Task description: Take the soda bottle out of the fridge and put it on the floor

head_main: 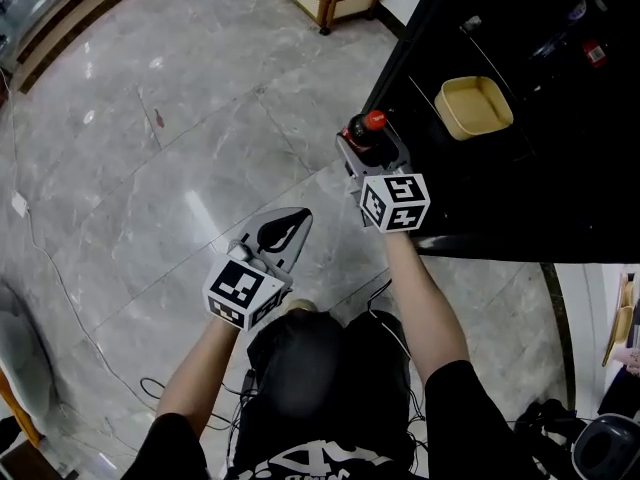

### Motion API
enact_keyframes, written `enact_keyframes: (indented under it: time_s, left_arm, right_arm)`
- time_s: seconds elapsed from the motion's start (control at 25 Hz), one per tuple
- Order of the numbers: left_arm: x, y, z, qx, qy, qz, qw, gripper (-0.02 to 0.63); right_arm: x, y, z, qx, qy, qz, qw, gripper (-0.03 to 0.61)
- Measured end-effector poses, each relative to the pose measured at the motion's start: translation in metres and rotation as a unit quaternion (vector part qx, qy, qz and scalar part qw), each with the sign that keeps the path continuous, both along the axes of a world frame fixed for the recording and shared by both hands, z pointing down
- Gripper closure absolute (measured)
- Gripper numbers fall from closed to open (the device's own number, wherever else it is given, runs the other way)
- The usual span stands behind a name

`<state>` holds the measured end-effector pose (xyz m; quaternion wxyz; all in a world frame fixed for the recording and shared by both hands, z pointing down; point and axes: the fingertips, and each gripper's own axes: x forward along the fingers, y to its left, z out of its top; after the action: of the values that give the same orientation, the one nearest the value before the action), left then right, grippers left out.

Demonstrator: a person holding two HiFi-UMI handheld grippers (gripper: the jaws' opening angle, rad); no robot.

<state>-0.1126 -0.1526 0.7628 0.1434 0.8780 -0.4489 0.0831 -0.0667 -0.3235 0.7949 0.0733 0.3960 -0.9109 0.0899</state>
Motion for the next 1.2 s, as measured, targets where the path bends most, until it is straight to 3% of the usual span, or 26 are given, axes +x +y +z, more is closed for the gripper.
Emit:
enact_keyframes:
  time_s: [0.32, 0.8, 1.2]
  left_arm:
    - [0.007, 0.017, 0.073, 0.002, 0.013, 0.005, 0.9999, 0.607]
    - [0.006, 0.04, 0.142, -0.008, 0.01, -0.01, 0.9999, 0.607]
    - [0.011, 0.054, 0.201, -0.047, 0.029, -0.019, 0.9983, 0.607]
  right_arm:
    - [0.0, 0.013, 0.07, 0.007, 0.013, -0.017, 1.0, 0.262]
    - [-0.002, 0.02, 0.156, 0.004, 0.003, 0.003, 1.0, 0.262]
    - [-0.002, 0.037, 0.253, -0.03, 0.033, 0.018, 0.999, 0.262]
